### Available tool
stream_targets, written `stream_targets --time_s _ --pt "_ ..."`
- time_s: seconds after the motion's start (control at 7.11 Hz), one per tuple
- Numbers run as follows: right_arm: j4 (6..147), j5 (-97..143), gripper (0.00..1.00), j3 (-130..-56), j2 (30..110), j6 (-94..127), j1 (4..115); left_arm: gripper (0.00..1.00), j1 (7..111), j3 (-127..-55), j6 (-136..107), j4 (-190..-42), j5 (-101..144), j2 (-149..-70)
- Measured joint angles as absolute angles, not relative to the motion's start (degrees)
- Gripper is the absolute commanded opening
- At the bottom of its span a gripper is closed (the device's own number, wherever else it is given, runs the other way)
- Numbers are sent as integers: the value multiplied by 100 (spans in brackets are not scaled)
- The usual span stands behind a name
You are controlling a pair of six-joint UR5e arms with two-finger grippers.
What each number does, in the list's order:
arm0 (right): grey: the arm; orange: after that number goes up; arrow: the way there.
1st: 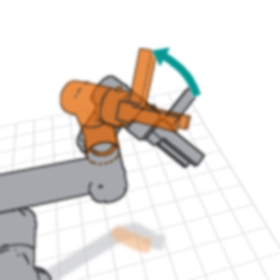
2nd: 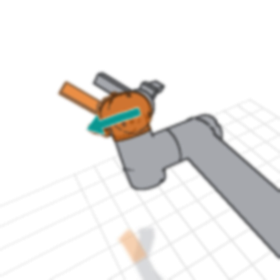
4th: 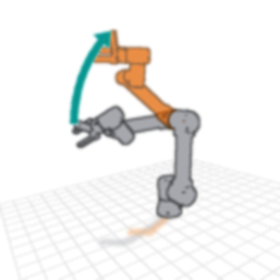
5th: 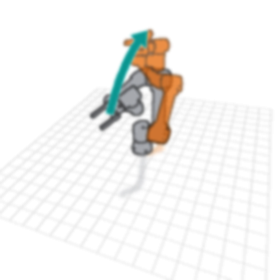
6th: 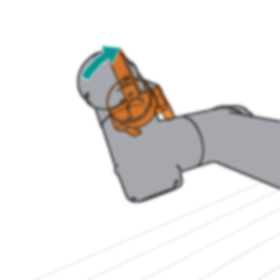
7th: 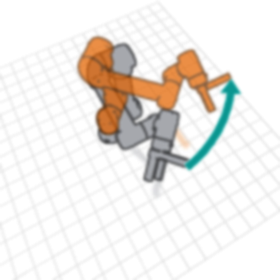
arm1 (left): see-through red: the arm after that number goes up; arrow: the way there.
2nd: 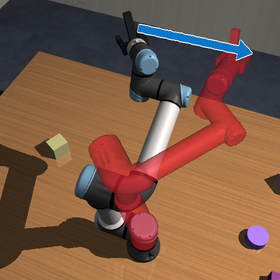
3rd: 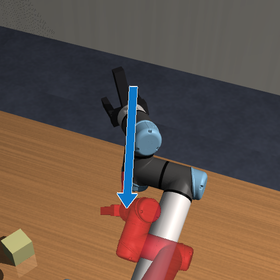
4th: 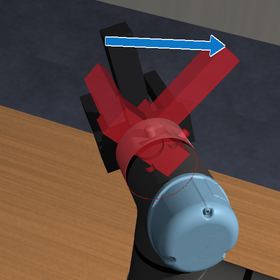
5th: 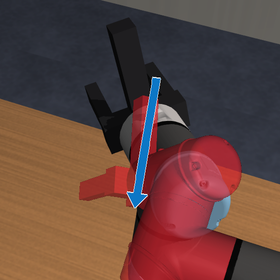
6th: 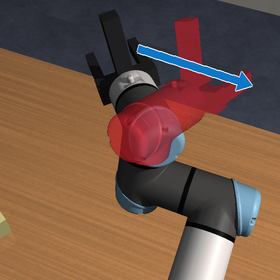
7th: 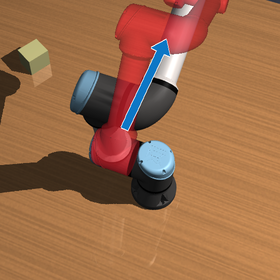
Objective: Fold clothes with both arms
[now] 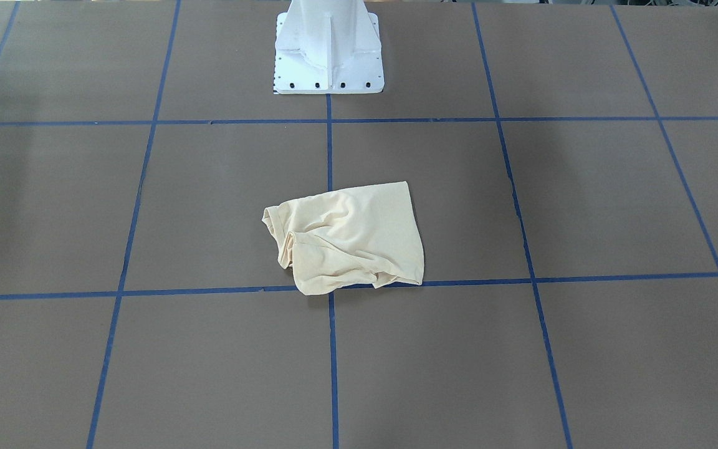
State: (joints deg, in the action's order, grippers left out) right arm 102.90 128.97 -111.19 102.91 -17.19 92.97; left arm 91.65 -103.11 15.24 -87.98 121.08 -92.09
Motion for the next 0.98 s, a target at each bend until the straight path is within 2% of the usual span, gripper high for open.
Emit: stream_targets --time_s 0.28,0.98 --pt "10125 12883 100 -11086 10450 -1443 9393 100 9189 -9948 1536 -8804 12293 -9007" --pt "9611 12646 100 -11068 10487 -662 8769 100 9174 -9932 1471 -8804 13350 -8603"
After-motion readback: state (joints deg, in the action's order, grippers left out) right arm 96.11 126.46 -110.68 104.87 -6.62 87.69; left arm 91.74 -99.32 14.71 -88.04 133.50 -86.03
